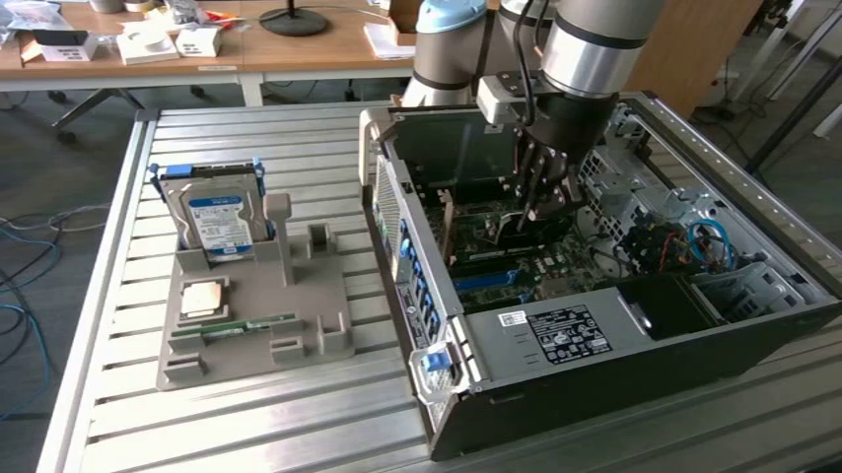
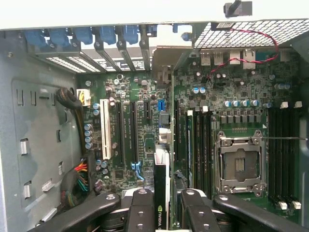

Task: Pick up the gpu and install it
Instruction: 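Insert the gpu into the slot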

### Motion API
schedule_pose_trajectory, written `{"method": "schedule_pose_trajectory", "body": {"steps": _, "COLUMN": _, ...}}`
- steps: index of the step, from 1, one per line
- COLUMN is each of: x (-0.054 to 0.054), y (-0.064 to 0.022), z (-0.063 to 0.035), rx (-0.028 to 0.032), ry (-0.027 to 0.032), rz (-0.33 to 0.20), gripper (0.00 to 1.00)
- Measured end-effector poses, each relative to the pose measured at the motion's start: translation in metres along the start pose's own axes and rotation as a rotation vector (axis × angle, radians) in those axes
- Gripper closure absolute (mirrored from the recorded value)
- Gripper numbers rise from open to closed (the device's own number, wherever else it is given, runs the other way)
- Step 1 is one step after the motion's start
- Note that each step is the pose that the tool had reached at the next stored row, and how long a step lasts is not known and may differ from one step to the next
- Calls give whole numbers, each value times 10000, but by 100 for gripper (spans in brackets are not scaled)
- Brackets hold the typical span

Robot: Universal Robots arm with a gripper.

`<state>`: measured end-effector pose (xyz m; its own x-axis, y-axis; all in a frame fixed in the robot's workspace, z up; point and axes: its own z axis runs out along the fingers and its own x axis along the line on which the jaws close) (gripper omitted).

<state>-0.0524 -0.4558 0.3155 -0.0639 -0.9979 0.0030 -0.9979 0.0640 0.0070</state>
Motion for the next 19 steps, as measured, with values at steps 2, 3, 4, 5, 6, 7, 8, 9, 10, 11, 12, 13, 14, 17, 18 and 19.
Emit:
{"method": "schedule_pose_trajectory", "body": {"steps": 2, "x": 1, "y": 0, "z": 21, "rx": -1, "ry": 2, "rz": 0, "gripper": 74}}
{"method": "schedule_pose_trajectory", "body": {"steps": 3, "x": 0, "y": 0, "z": 26, "rx": -1, "ry": 3, "rz": 0, "gripper": 74}}
{"method": "schedule_pose_trajectory", "body": {"steps": 4, "x": 0, "y": 0, "z": 31, "rx": -1, "ry": 3, "rz": 0, "gripper": 74}}
{"method": "schedule_pose_trajectory", "body": {"steps": 5, "x": 0, "y": 0, "z": 36, "rx": -1, "ry": 3, "rz": 0, "gripper": 74}}
{"method": "schedule_pose_trajectory", "body": {"steps": 6, "x": 0, "y": 0, "z": 40, "rx": -1, "ry": 3, "rz": -1, "gripper": 74}}
{"method": "schedule_pose_trajectory", "body": {"steps": 7, "x": 1, "y": 0, "z": 40, "rx": -1, "ry": 5, "rz": -1, "gripper": 74}}
{"method": "schedule_pose_trajectory", "body": {"steps": 8, "x": 1, "y": 0, "z": 40, "rx": -1, "ry": 5, "rz": -1, "gripper": 74}}
{"method": "schedule_pose_trajectory", "body": {"steps": 9, "x": 1, "y": 0, "z": 40, "rx": -2, "ry": 5, "rz": 0, "gripper": 74}}
{"method": "schedule_pose_trajectory", "body": {"steps": 10, "x": 1, "y": 0, "z": 40, "rx": -1, "ry": 4, "rz": -1, "gripper": 74}}
{"method": "schedule_pose_trajectory", "body": {"steps": 11, "x": 3, "y": 0, "z": 45, "rx": 0, "ry": 1, "rz": 0, "gripper": 74}}
{"method": "schedule_pose_trajectory", "body": {"steps": 12, "x": 7, "y": 0, "z": 50, "rx": -1, "ry": 2, "rz": 0, "gripper": 74}}
{"method": "schedule_pose_trajectory", "body": {"steps": 13, "x": 8, "y": -1, "z": 58, "rx": 0, "ry": 0, "rz": 0, "gripper": 74}}
{"method": "schedule_pose_trajectory", "body": {"steps": 14, "x": 8, "y": -1, "z": 64, "rx": -1, "ry": 1, "rz": 1, "gripper": 74}}
{"method": "schedule_pose_trajectory", "body": {"steps": 17, "x": 9, "y": -1, "z": 68, "rx": -1, "ry": 4, "rz": 0, "gripper": 74}}
{"method": "schedule_pose_trajectory", "body": {"steps": 18, "x": 9, "y": -1, "z": 68, "rx": -1, "ry": 4, "rz": -1, "gripper": 74}}
{"method": "schedule_pose_trajectory", "body": {"steps": 19, "x": 9, "y": -1, "z": 68, "rx": -2, "ry": 4, "rz": 0, "gripper": 74}}
